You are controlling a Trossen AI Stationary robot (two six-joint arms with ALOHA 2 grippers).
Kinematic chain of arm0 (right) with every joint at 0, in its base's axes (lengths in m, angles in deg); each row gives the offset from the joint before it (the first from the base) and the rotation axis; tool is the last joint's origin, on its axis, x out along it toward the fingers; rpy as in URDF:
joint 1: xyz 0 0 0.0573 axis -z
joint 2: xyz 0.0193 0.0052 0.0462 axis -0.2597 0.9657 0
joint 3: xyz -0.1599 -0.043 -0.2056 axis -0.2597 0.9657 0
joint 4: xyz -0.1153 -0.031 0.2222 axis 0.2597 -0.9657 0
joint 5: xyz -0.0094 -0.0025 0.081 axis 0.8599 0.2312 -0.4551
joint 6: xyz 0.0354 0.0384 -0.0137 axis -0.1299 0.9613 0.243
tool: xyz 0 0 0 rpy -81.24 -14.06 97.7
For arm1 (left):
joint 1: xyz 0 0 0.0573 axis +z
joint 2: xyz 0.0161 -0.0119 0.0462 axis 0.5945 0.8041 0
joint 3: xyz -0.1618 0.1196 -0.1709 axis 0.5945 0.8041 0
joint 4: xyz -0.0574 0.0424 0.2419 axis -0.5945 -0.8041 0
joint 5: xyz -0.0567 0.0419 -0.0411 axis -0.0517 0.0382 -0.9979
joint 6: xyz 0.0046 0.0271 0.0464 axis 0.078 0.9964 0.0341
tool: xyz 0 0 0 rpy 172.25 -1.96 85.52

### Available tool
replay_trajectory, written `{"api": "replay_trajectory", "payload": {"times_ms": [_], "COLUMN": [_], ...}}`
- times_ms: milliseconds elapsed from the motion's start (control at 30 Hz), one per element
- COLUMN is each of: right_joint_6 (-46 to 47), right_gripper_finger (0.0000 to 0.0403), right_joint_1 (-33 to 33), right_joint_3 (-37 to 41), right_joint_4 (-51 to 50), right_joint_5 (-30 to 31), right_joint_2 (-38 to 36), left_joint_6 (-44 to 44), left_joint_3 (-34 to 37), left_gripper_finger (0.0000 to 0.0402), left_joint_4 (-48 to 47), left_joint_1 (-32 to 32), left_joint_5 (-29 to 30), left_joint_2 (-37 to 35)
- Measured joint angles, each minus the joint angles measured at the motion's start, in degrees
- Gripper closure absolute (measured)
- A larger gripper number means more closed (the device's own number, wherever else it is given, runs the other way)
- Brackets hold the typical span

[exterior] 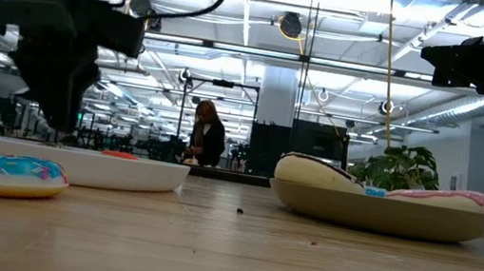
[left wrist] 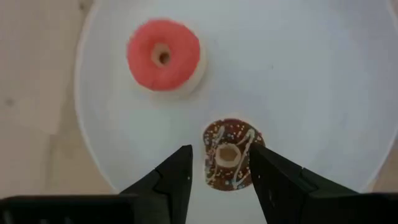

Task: Pick & Place donuts
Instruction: Put the small white donut on the white plate

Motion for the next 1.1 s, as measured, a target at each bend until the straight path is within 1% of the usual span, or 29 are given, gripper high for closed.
{"api": "replay_trajectory", "payload": {"times_ms": [233, 333, 467, 567, 667, 767, 867, 933, 1000, 1100], "right_joint_6": [-0.5, -0.4, 0.4, 0.4, 0.0, -0.6, -1.0, -1.1, -0.6, -0.1], "right_gripper_finger": [0.0403, 0.0403, 0.0403, 0.0403, 0.0403, 0.0403, 0.0403, 0.0403, 0.0403, 0.0403], "right_joint_1": [0.0, 0.0, 0.0, 0.0, 0.0, 0.0, 0.0, 0.0, 0.0, 0.0], "right_joint_3": [0.0, 0.0, 0.0, 0.0, 0.0, 0.0, 0.0, 0.0, 0.0, 0.0], "right_joint_4": [0.0, -0.1, -0.3, -0.4, -0.4, -0.4, -0.4, -0.4, -0.4, 0.0], "right_joint_5": [0.0, 0.0, -0.2, -0.2, -0.2, -0.2, -0.2, -0.2, -0.2, -0.2], "right_joint_2": [0.0, 0.0, 0.0, 0.0, 0.0, 0.0, 0.0, 0.0, 0.0, 0.4], "left_joint_6": [1.2, 1.1, -0.3, -0.2, 3.2, 5.2, 4.2, 3.5, 3.0, 2.1], "left_joint_3": [-8.3, -11.9, -16.5, -19.0, -20.2, -20.5, -20.5, -20.5, -21.3, -24.7], "left_gripper_finger": [0.0261, 0.0266, 0.0266, 0.0266, 0.0266, 0.0266, 0.0269, 0.028, 0.0299, 0.0334], "left_joint_4": [-9.8, -11.0, -9.6, -7.9, -3.5, 2.3, 6.7, 8.0, 8.4, 4.9], "left_joint_1": [0.1, 0.1, -1.8, -4.1, -6.6, -8.8, -9.7, -10.2, -10.6, -11.2], "left_joint_5": [2.6, 2.8, 3.0, 5.2, 7.4, 7.0, 5.7, 5.1, 3.2, 2.5], "left_joint_2": [0.0, 0.0, 0.0, 0.0, 0.0, 0.0, 1.1, 2.6, 5.1, 10.5]}}
